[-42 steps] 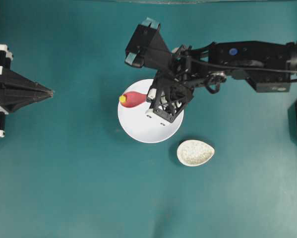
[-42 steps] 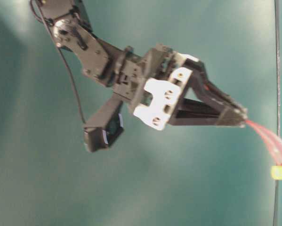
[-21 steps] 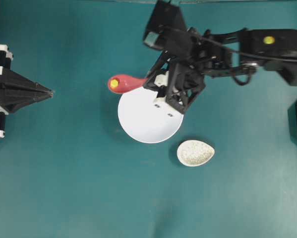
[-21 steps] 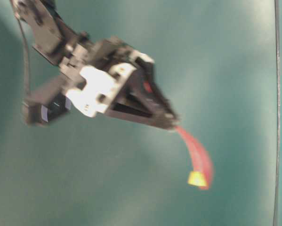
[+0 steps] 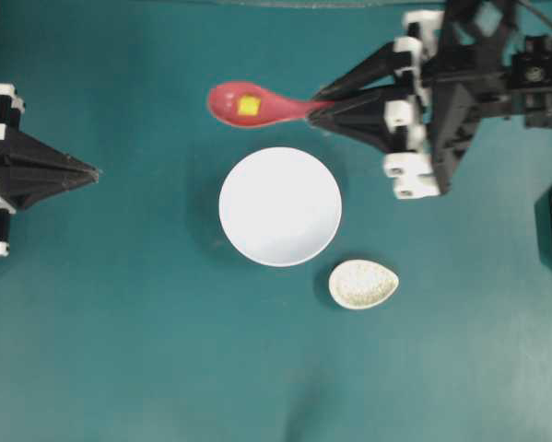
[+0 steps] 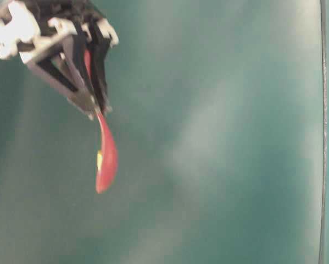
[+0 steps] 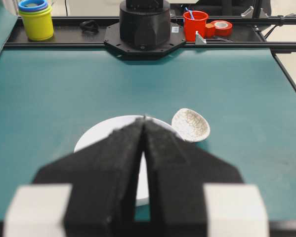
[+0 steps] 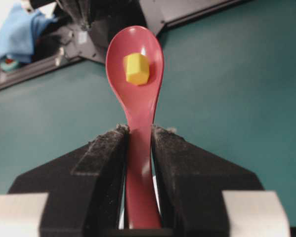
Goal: Scoop the yellow hexagonal prism block from the bowl with a spoon using the right arm.
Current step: 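Lift the spoon with the block out of the bowl, moving it up-left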
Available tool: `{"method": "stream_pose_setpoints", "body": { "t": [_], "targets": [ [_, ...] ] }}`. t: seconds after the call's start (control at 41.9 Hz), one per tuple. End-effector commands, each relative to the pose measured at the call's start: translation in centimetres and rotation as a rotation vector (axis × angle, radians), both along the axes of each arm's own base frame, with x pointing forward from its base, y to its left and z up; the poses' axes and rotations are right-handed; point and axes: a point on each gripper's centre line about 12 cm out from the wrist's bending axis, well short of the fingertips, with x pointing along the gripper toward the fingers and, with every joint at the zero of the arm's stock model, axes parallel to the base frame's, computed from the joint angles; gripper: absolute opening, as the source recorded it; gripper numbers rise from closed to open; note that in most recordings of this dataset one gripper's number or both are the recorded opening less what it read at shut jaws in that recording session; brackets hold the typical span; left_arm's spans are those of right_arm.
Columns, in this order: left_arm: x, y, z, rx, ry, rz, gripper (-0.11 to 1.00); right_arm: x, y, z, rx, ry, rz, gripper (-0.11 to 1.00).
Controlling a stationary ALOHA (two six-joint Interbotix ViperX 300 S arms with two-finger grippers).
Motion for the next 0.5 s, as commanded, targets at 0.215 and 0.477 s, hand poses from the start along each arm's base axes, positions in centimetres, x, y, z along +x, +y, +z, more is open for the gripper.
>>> {"method": "stream_pose_setpoints", "body": {
  "t": [0.215,0.477],
  "targets": [
    [0.20,0.00,0.56,0.002,-0.014,0.000,0.00,-0.65,0.11,1.20,-0.002,-0.043,0.001,0.23],
    [0.20,0.00,0.56,-0.002,-0.014,0.000,0.00,-0.79,0.12,0.73,0.004,-0.002,0.000,0.23]
  ]
}}
